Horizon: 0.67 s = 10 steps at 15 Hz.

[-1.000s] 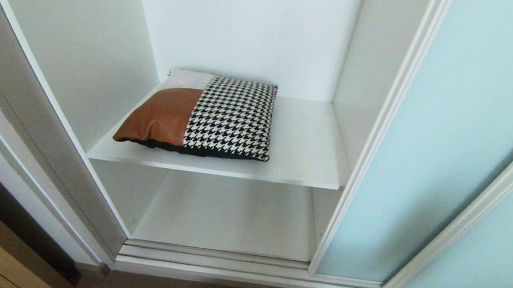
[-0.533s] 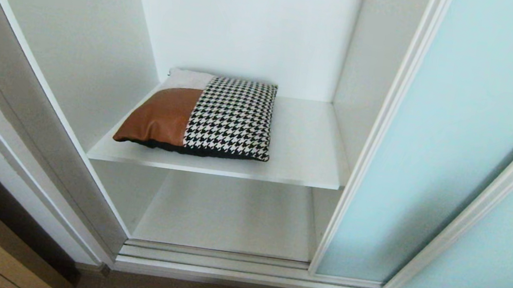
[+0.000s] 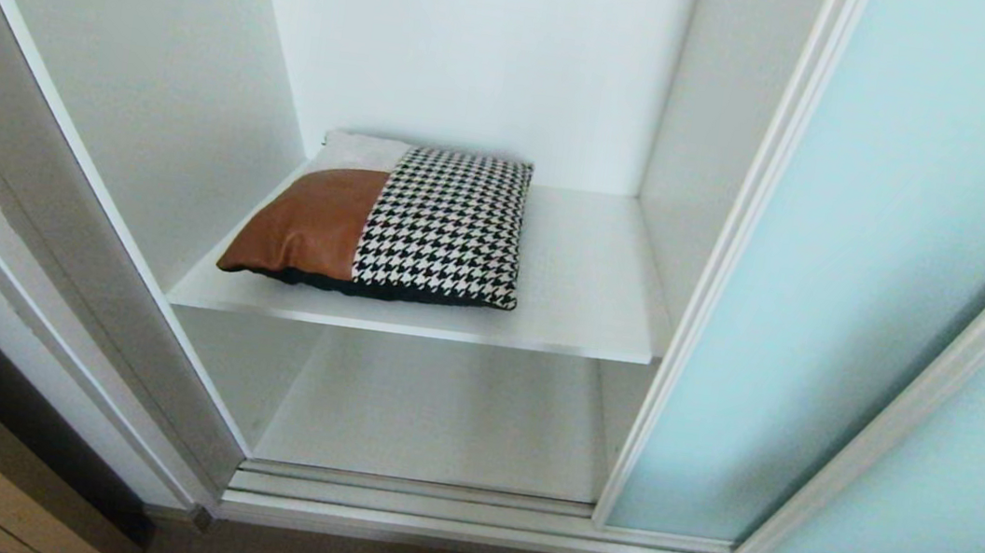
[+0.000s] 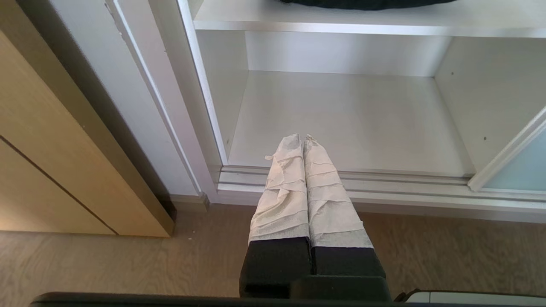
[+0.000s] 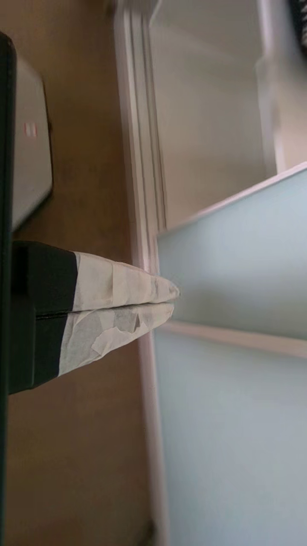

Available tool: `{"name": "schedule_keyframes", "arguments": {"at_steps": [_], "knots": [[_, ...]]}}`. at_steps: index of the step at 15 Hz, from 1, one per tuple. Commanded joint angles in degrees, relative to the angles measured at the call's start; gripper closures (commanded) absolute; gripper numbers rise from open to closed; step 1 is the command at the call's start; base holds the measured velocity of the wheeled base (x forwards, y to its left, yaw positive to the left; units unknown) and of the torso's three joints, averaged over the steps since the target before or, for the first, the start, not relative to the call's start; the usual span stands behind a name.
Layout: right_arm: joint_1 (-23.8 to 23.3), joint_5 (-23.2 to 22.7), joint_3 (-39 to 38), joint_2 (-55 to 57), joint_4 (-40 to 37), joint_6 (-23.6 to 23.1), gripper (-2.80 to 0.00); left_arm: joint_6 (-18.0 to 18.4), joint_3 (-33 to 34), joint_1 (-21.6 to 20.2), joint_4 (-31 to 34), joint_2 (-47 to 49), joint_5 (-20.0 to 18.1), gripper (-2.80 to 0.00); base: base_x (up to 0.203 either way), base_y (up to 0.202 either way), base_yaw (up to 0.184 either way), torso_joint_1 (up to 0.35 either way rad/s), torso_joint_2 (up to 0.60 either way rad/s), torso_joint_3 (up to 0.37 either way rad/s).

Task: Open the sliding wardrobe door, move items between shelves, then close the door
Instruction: Close the door

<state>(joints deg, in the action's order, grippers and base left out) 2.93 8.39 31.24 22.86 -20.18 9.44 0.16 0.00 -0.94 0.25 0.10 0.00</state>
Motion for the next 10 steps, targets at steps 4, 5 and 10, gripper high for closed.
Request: {"name": "schedule_keyframes", "arguments": {"at_steps": [4,5,10], "knots": [[1.45,-2.02,8.71,19.71,1.33,8.76,0.00,0.02,0.09,-0.03,0.01,0.08,0.00,0.00,0.000,0.000,0.000,0.000,0.00,0.000],[1.34,-2.78,9.20,22.36,3.57,9.62,0.00,0.02,0.09,-0.03,0.01,0.08,0.00,0.00,0.000,0.000,0.000,0.000,0.00,0.000],[-10.15,-8.52,10.37,34.45,17.40,9.70,0.00,0.02,0.09,-0.03,0.01,0.08,0.00,0.00,0.000,0.000,0.000,0.000,0.00,0.000]]}}
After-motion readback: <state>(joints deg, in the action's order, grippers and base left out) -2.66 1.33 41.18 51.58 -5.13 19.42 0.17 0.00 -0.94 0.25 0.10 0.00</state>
